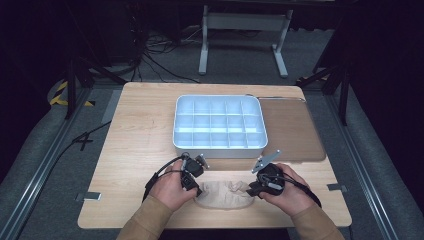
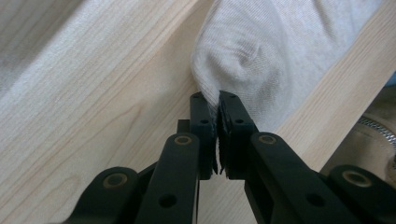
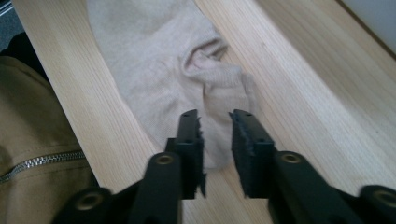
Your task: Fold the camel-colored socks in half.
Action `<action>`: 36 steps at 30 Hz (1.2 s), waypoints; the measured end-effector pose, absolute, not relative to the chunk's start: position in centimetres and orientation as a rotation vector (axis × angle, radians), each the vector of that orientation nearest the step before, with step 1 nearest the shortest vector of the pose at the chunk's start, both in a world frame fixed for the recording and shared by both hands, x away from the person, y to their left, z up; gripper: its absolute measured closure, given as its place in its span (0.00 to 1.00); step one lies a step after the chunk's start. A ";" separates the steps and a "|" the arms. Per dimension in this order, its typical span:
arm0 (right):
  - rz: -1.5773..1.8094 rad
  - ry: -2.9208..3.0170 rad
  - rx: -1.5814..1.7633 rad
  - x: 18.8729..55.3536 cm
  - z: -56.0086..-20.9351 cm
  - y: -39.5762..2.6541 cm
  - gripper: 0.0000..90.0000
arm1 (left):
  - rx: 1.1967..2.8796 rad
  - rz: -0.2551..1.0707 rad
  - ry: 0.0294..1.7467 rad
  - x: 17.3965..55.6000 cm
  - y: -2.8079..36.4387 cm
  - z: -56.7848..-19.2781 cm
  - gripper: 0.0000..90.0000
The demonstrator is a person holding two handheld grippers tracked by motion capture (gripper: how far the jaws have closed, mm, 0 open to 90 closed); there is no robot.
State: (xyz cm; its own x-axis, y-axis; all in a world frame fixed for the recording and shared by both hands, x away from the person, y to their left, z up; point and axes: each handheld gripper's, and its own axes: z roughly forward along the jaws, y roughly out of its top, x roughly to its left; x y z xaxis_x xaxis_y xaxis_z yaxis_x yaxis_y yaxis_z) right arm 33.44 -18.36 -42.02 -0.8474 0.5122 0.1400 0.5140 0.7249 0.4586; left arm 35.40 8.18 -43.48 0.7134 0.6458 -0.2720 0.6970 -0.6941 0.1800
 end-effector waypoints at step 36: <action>-0.872 -2.957 -0.823 33.8 -44.6 -15.8 1.00 | 2.560 -0.242 1.133 34.6 11.9 -40.1 0.95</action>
State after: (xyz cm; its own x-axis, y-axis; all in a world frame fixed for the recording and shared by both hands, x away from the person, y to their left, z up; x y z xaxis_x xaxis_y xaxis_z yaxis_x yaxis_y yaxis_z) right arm 33.76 -15.77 -44.58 -0.8659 0.4910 0.0954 0.4642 0.7178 0.5189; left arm 34.61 11.90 -40.09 0.6690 0.6868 -0.2840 0.7429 -0.6289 0.2292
